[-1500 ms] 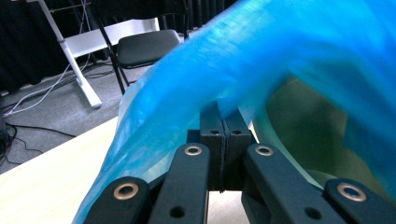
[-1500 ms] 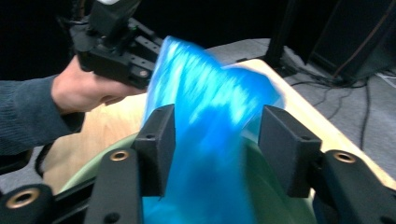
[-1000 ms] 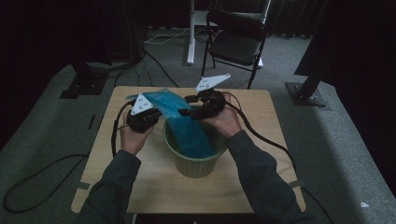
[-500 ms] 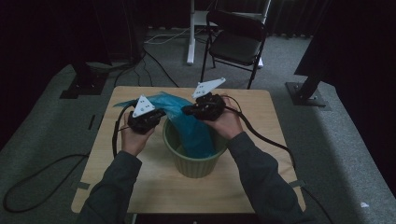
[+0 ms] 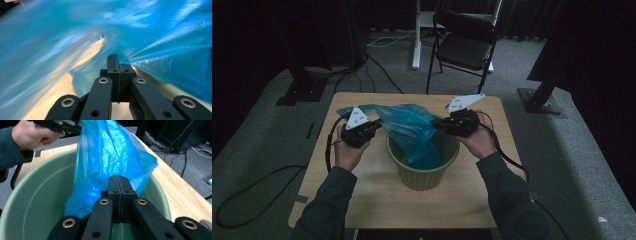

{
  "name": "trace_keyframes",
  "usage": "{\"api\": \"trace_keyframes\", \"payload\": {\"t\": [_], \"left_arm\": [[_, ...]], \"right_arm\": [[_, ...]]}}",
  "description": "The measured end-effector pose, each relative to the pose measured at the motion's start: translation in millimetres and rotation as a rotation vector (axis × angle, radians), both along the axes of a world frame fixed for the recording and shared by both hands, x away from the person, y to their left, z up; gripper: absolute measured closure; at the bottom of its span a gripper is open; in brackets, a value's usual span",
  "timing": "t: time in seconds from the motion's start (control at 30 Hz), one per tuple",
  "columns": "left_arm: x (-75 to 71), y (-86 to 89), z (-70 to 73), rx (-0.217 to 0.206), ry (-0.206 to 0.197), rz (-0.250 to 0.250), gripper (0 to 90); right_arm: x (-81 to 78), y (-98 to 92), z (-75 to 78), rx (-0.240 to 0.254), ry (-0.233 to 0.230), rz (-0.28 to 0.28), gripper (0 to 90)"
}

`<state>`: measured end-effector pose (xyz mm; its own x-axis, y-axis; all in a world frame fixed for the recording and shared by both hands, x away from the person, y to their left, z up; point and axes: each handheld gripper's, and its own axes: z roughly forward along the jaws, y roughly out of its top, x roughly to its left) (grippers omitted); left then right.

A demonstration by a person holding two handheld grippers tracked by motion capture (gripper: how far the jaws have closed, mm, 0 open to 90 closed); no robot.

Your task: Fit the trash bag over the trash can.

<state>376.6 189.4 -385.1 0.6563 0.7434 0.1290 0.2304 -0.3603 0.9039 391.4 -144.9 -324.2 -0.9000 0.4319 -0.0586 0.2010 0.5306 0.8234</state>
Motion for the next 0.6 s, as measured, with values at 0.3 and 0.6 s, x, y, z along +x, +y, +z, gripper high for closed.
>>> {"api": "trace_keyframes", "payload": {"t": [0.3, 0.6], "left_arm": [[-9.1, 2.7, -11.0, 0.022, 0.024, -0.003, 85.0], [-12.1, 7.5, 3.8, -0.010, 0.019, -0.025, 68.2]], "right_arm": [[-11.6, -27.8, -11.4, 0.011, 0.012, -0.021, 89.7], [-10.0, -24.7, -8.3, 0.019, -0.013, -0.032, 89.7]]}}
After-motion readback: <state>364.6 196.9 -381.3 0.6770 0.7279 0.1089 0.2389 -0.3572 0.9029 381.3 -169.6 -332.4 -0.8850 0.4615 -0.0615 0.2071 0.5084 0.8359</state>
